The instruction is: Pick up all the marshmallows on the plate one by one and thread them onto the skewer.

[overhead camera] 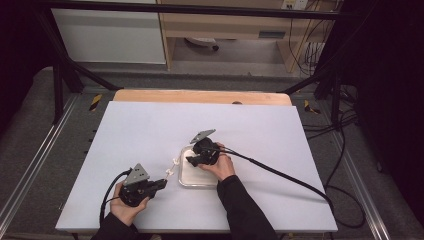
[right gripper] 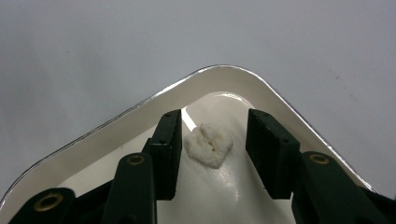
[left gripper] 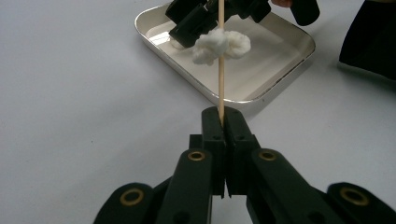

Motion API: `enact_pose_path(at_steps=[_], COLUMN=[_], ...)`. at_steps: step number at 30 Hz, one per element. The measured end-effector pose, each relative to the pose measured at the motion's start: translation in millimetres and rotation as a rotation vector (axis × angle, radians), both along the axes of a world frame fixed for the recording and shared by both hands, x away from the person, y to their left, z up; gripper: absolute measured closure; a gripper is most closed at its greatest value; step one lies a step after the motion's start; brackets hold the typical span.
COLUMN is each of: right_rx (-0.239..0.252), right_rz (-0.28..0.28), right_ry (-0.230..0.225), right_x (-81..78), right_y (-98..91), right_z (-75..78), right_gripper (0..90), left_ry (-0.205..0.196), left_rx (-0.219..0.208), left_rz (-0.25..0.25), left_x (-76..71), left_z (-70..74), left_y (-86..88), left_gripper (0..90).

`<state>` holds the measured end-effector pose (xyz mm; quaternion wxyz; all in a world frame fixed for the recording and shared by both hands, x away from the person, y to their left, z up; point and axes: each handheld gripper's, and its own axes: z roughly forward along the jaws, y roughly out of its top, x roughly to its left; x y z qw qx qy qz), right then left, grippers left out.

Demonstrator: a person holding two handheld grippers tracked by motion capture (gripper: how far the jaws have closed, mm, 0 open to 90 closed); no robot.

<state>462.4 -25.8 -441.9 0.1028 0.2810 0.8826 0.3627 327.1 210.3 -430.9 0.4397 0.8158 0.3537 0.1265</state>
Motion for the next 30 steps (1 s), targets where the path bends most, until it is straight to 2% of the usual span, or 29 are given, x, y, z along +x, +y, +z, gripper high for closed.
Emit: enact_pose_path(at_steps=[3, 10, 20, 25, 30], right_rx=[-0.004, -0.007, 0.016, 0.035, 0.02], right_rz=[0.01, 0.012, 0.007, 0.003, 0.002], right_ry=[0.005, -0.026, -0.013, -0.006, 0.011], right_x=[-0.2, -2.3, -2.5, -3.0, -1.9], right_y=[2.4, 3.1, 1.8, -1.2, -3.7], right_z=[-2.1, -4.3, -2.6, 6.8, 9.5], right_gripper=[59.4, 67.2, 73.5, 75.0, 75.8], left_ry=[-0.002, -0.002, -0.002, -0.001, -0.002], left_rx=[0.0, -0.001, -0.002, -0.001, -0.004], left_rz=[0.002, 0.002, 0.0, -0.002, -0.002], left_x=[-0.1, -0.2, -0.5, -0.4, -0.6], left_z=[0.2, 0.0, -0.1, -0.3, -0.1], left_y=[0.4, 0.2, -0.1, -0.5, -0.5], left_gripper=[88.3, 88.3, 88.4, 88.3, 88.4])
